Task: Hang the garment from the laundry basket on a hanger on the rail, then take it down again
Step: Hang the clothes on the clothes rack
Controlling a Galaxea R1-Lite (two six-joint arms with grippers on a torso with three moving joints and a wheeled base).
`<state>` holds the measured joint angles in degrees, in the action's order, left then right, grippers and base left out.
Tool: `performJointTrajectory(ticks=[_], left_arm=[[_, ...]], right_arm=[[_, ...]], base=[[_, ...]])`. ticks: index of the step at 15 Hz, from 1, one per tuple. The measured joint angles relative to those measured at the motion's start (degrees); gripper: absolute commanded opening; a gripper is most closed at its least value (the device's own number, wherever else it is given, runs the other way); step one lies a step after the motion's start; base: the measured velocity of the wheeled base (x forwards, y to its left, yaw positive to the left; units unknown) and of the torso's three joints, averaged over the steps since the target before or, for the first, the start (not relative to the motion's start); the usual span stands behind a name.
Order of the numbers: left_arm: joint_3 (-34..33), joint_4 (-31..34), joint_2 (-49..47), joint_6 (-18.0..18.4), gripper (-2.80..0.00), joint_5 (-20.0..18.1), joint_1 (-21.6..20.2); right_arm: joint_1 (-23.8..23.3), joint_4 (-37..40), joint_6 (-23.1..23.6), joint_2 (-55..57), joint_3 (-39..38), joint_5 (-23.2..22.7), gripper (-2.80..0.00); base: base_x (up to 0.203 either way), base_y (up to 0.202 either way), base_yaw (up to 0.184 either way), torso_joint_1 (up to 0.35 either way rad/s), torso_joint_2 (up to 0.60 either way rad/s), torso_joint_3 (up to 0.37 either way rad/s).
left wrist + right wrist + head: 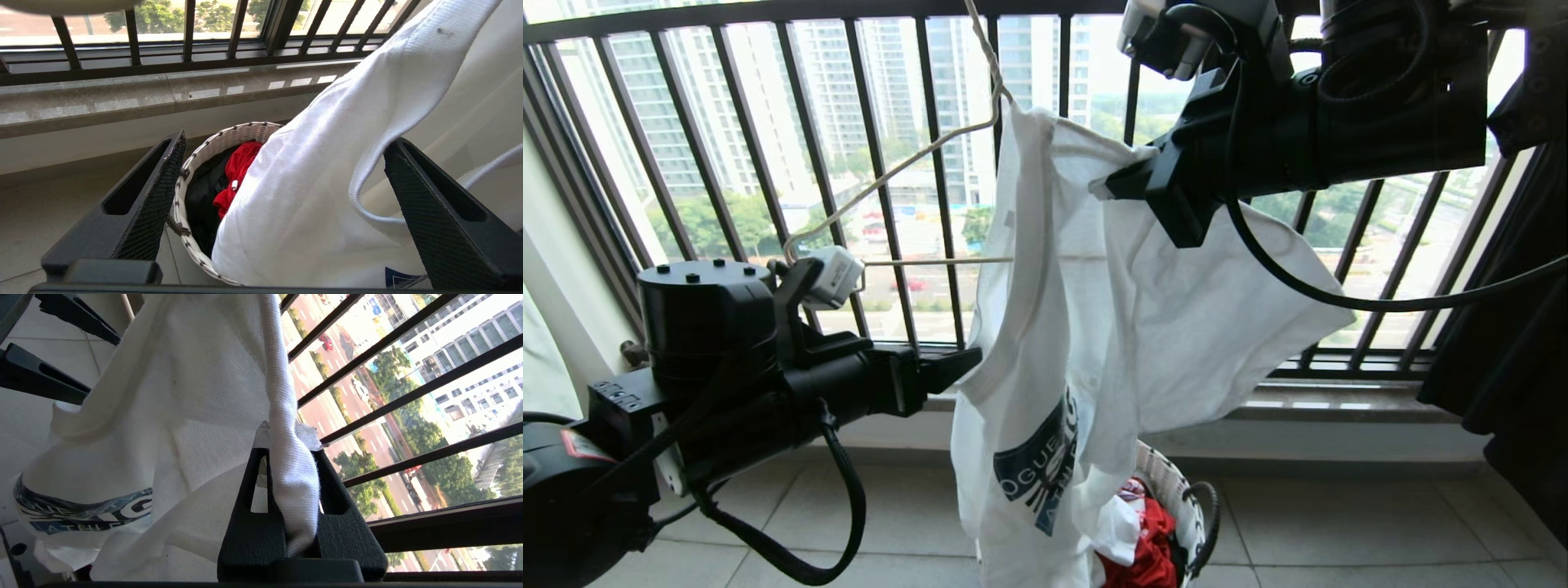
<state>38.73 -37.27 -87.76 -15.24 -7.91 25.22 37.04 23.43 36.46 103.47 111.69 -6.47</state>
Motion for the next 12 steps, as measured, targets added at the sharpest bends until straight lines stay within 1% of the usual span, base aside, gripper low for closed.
performJointTrajectory(ticks=[3,4,5,12], left_arm=[[0.1,-0.1,-0.9,0.5,0.0,2.2,-0.1],[0.2,-0.1,-1.2,0.7,0.0,2.3,-0.1],[0.2,-0.1,-1.4,0.8,-2.8,2.3,-0.1],[0.2,-0.1,-2.0,0.9,-2.8,2.3,-0.1]], right_arm=[[-0.1,0.0,0.0,-0.3,0.0,-0.1,-2.8],[-0.1,0.0,0.0,-0.4,0.0,0.0,-2.8],[-0.2,0.1,0.0,-0.4,0.0,-0.1,-2.8],[-0.1,0.2,0.1,-0.9,0.0,-0.1,-2.8]], base=[[0.0,0.0,0.0,0.0,0.0,0.0],[0.0,0.0,0.0,0.0,0.0,0.0],[0.0,0.0,0.0,0.0,0.0,0.0],[0.0,0.0,0.0,0.0,0.0,0.0]])
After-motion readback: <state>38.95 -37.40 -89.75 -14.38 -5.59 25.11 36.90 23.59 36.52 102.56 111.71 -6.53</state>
